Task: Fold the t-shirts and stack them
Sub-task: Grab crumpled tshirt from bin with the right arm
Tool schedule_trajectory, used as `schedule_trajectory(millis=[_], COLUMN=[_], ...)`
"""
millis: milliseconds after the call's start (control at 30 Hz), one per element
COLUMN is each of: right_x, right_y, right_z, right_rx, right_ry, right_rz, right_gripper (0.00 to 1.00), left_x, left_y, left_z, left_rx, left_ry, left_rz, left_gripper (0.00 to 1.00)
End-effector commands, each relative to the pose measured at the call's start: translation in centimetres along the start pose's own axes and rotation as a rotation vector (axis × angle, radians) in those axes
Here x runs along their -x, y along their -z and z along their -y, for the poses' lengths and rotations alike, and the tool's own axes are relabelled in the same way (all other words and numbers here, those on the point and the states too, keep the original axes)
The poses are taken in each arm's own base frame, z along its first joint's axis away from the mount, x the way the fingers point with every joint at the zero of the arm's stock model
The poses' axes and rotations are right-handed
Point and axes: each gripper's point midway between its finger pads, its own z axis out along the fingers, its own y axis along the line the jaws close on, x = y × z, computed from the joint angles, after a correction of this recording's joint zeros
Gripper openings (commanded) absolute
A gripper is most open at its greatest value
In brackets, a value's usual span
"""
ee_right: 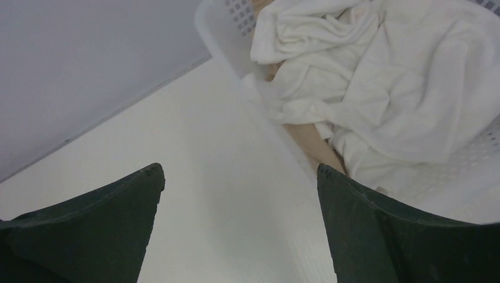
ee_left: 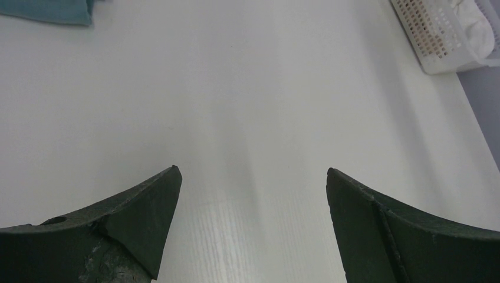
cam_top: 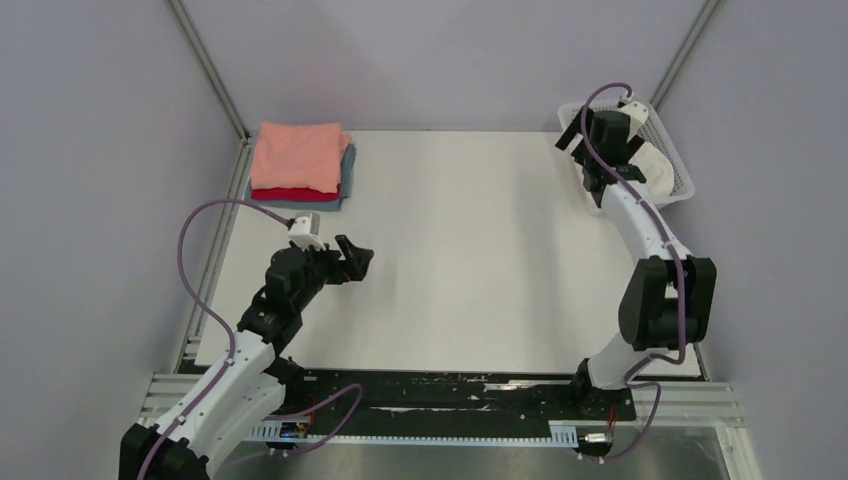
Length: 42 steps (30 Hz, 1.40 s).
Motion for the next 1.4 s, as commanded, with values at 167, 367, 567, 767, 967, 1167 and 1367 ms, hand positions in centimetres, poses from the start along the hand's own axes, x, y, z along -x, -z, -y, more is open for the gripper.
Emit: schedule_trajectory(millis=[167,367,567,767,967,1167,1367], right_x=[4.2,5.9,3.5,2.8,11.9,23.9,30.7], right_y=[-11.8,-18.2,-23.4,-24.8,-21.4,-11.2,1.0], right_z=[4.6,6.3,7.5,8.7,7.2,3.7,-4.7], right_rx=[-0.07,-0.103,-0.107,-0.154,-0.136,-0.052,0.351], right_ry=[-0.047,-0.095,-0.165,-0.222,-0.136,-0.061,-0.06], right_rz=[-0.013,0.046,0.033,0.065,0.245,0.47,0.597], right_gripper=[1.0,1.0,0.99,0.66,0.08,0.02,0.0], left_x=[3.1,2.9,2.9,3.2,3.1,3.1,3.3], left_y=[-0.2,-0.5,-0.7,-0.7,-0.6,-0.3,0.6], left_z=[-0.1,-0.5,-1.1,-1.5,-1.6,-1.0,-0.8], left_rx=[0.03,0.051,0.087,0.115,0.12,0.09,0.078], left_ry=[-0.049,-0.056,-0.059,-0.058,-0.058,-0.049,-0.021], left_rz=[0.108,0.098,0.091,0.095,0.092,0.097,0.117], left_gripper=[1.0,1.0,1.0,1.0,1.0,1.0,1.0])
